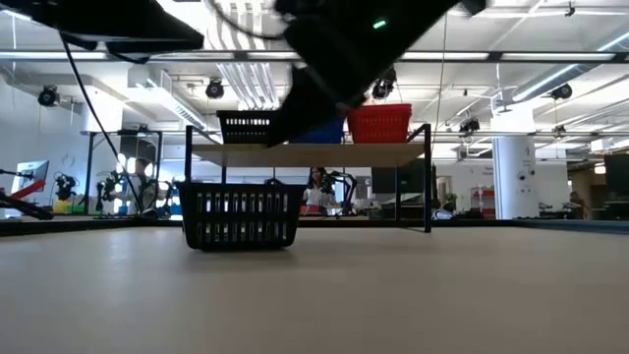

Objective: Stack baskets on shelf by color
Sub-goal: Stack the black bin on the black bins on the shelf

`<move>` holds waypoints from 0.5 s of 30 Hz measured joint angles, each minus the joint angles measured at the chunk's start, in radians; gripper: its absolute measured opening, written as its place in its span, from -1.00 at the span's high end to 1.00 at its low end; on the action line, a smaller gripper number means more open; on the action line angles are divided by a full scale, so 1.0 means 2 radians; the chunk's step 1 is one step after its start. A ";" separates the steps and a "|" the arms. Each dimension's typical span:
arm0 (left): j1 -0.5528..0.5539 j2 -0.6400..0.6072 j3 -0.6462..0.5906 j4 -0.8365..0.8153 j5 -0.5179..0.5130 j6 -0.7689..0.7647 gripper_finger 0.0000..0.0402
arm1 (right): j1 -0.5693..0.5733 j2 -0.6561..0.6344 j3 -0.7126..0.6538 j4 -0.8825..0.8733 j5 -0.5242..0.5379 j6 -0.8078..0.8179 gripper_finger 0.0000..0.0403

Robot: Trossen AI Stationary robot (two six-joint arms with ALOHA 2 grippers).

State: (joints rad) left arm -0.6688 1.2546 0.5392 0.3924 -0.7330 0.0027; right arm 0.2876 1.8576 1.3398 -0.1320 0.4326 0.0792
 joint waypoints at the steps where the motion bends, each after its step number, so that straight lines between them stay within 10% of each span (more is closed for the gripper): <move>1: 0.007 0.007 0.006 0.000 0.008 -0.008 0.38 | 0.011 -0.009 -0.010 -0.009 0.029 0.006 0.35; 9: 0.096 0.065 0.076 -0.119 0.167 -0.120 -0.10 | 0.124 -0.100 -0.147 -0.047 0.145 0.164 0.41; 15: 0.125 0.132 0.132 -0.219 0.187 -0.157 -0.12 | 0.200 -0.137 -0.225 -0.045 0.237 0.276 0.49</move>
State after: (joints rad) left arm -0.4194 1.5188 0.8037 -0.0463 -0.3595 -0.3113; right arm 0.6877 1.5840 0.8898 -0.2225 0.9074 0.6307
